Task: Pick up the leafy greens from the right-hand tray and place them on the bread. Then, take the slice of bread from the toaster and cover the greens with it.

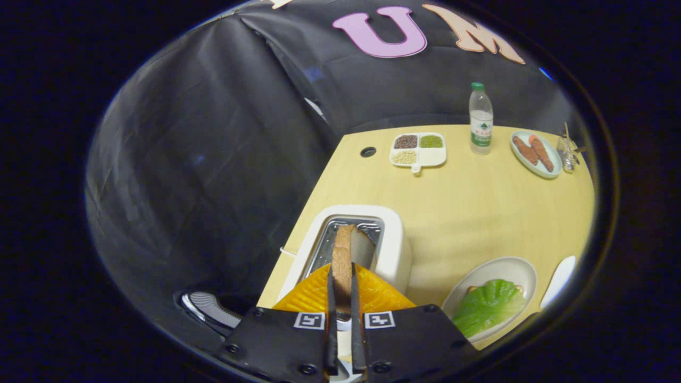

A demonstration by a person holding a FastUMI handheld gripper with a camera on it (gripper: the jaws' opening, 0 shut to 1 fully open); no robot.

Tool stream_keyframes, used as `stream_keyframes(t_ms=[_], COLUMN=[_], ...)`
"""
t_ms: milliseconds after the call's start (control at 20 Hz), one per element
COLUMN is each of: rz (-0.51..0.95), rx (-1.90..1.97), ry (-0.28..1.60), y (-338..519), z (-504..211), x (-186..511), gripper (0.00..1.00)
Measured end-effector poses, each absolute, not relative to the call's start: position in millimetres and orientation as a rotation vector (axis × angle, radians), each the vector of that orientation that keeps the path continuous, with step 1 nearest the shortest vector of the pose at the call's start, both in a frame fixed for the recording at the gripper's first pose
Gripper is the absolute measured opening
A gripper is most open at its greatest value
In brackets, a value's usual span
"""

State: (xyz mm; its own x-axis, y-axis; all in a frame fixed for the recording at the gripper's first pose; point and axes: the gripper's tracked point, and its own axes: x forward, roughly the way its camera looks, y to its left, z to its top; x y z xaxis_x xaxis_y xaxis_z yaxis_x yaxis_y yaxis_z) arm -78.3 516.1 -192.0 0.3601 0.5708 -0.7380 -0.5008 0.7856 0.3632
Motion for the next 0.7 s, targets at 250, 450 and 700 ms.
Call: stream_keyframes(t_ms=[250,450,700], rz=[0.714,0.745,0.770], rx=[0.133,0.223,0.288], ry=[0.962,0.917,0.829], y=[512,501,461], z=[-166,-120,-66], x=[-79,-76,-65], gripper=[0.13,0.13,0.13])
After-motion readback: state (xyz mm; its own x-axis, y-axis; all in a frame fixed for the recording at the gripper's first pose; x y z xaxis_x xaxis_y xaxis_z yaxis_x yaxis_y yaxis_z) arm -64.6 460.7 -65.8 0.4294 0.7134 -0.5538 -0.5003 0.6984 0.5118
